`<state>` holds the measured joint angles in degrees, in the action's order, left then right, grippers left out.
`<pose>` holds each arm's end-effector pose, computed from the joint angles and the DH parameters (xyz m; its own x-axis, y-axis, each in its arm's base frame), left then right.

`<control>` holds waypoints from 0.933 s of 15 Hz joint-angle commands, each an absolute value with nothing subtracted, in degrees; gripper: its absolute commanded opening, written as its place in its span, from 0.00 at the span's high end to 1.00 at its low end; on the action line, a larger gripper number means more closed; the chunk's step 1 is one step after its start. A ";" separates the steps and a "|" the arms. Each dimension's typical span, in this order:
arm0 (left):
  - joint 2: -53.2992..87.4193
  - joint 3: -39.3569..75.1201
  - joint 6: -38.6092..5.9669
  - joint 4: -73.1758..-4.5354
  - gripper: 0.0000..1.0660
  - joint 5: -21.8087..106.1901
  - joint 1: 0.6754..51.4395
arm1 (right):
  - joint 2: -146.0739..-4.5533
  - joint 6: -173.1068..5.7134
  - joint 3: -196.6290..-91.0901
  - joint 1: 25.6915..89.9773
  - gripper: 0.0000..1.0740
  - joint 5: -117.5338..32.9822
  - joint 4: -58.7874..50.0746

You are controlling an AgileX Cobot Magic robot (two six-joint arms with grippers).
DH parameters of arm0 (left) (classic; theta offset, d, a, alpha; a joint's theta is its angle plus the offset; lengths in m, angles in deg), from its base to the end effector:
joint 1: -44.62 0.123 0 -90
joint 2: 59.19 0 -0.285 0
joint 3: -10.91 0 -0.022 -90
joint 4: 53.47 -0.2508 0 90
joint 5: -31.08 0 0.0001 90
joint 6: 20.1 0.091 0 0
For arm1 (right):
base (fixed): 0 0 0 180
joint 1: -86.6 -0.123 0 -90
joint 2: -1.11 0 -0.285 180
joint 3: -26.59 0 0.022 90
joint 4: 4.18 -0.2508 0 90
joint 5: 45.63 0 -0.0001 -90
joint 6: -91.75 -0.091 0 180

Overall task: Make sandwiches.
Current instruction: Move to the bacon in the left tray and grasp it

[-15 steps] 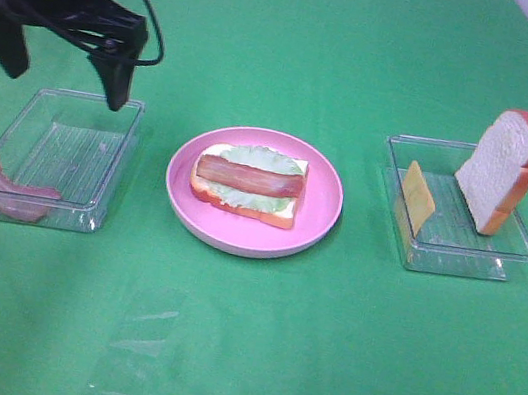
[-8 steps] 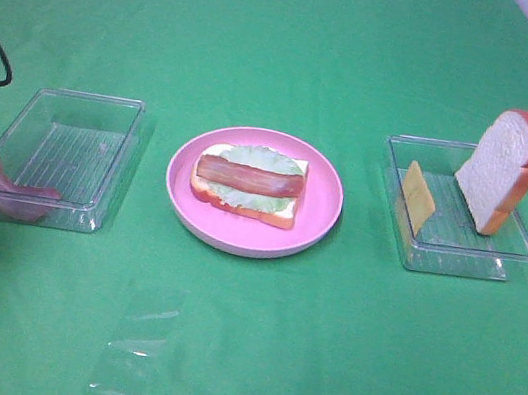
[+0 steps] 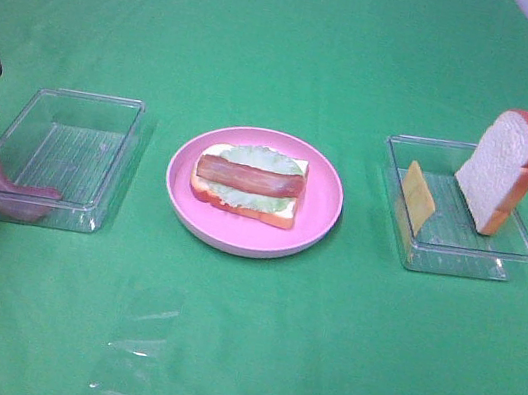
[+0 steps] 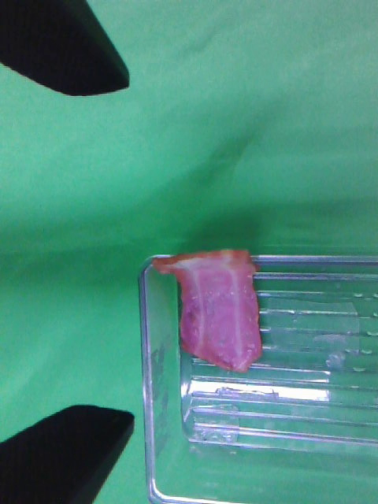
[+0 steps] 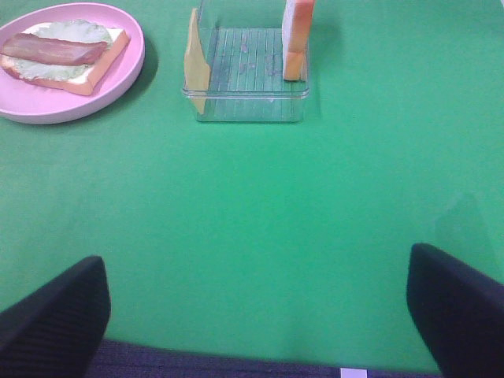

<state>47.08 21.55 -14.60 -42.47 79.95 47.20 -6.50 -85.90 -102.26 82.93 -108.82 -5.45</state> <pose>0.3365 0.0021 0.2156 -0.9654 -0.0744 -0.2501 -0.0381 0.9884 -0.1469 -0.0024 0.0016 0.2614 -0.5253 -0.0648 -0.8485 -0.0971 0.9951 -0.0159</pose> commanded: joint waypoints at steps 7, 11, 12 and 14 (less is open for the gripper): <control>51.32 20.75 -13.28 -38.51 0.06 76.97 47.08 | -4.67 -86.13 -102.03 83.16 0.08 -108.48 -5.67; 56.71 19.66 -10.88 -36.22 0.06 75.36 47.08 | -4.67 -86.13 -102.03 83.16 0.08 -108.48 -5.67; 57.74 18.91 -10.88 -36.22 0.07 75.59 47.08 | -4.67 -86.13 -102.03 83.16 0.08 -108.48 -5.67; 58.43 18.51 -10.88 -36.11 0.08 75.48 47.08 | -4.67 -86.13 -102.03 83.16 0.08 -108.48 -5.67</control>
<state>58.26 18.86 -11.05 -36.56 75.59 47.20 -6.50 -85.90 -102.26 82.93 -108.82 -5.45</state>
